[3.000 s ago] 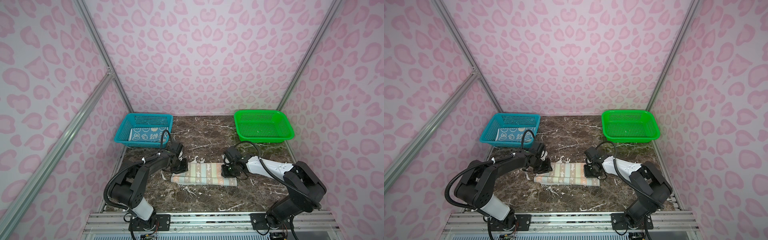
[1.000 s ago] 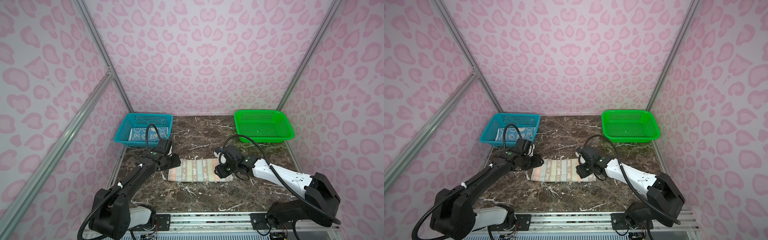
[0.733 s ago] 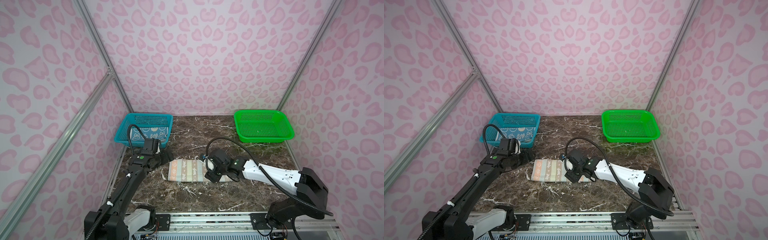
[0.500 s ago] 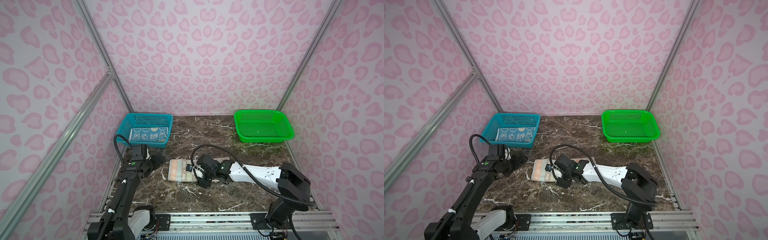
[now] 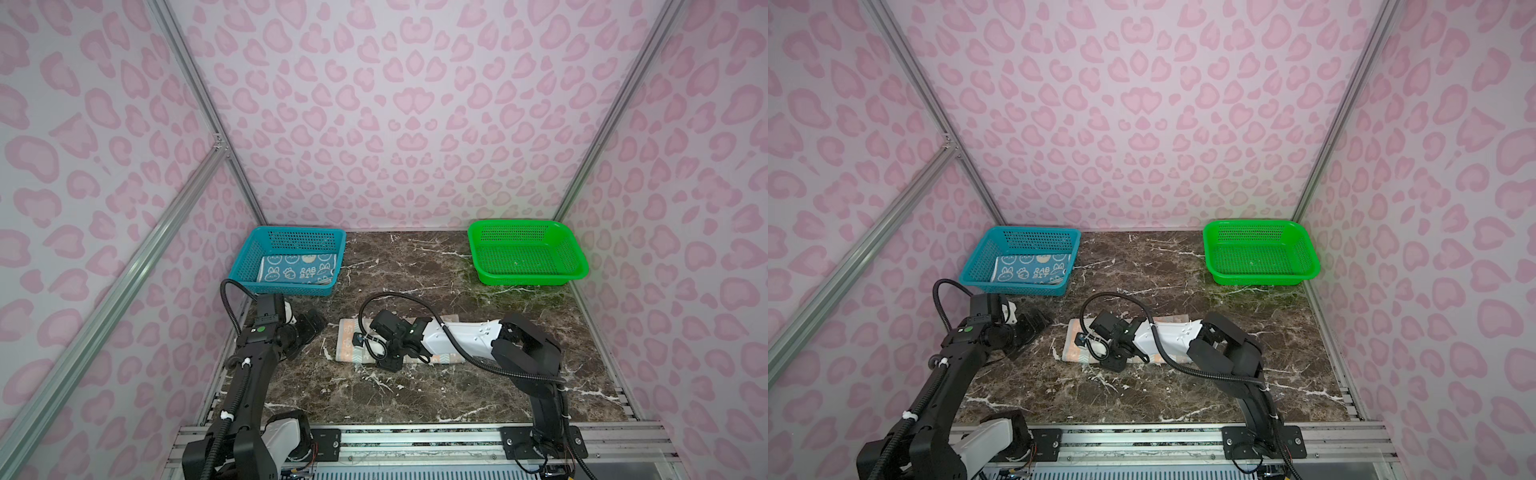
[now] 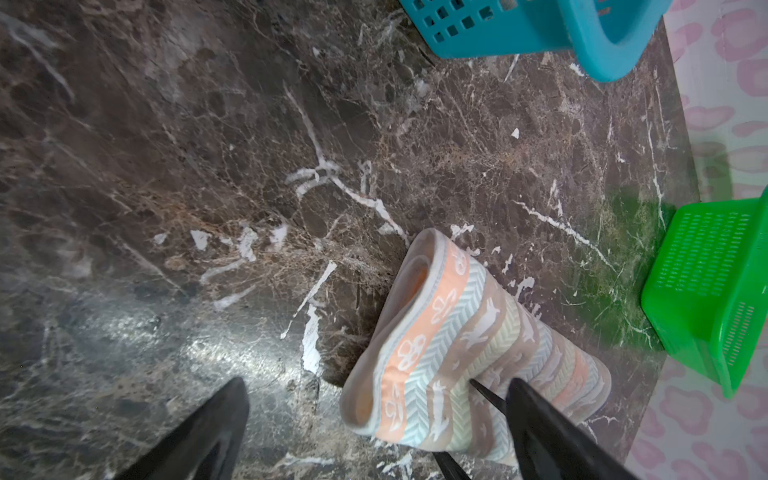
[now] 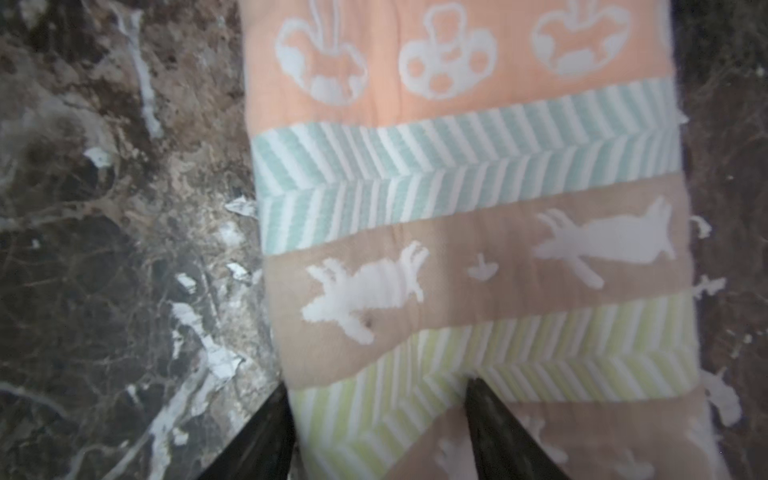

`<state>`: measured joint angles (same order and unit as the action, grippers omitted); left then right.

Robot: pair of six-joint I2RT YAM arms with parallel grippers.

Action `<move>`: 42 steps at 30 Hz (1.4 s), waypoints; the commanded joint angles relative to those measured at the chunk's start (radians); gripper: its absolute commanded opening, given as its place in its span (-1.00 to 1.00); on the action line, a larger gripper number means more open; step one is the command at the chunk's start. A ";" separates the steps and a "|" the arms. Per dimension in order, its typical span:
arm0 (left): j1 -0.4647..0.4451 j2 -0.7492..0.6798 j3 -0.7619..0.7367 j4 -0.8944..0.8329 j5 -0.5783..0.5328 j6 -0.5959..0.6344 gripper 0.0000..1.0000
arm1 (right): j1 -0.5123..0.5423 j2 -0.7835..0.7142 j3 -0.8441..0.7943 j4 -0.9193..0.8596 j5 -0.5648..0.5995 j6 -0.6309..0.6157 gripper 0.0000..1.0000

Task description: Fold and stack the towels

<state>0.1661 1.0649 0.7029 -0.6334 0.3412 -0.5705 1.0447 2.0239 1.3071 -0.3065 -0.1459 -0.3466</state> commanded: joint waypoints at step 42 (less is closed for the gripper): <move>-0.312 0.338 -0.166 0.556 0.247 -0.334 0.97 | -0.139 -0.177 -0.337 0.462 -0.215 0.193 -1.00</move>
<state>-0.1333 1.3766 0.5381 -0.1116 0.5987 -0.8730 0.9066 1.8492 0.9760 0.1146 -0.3447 -0.1577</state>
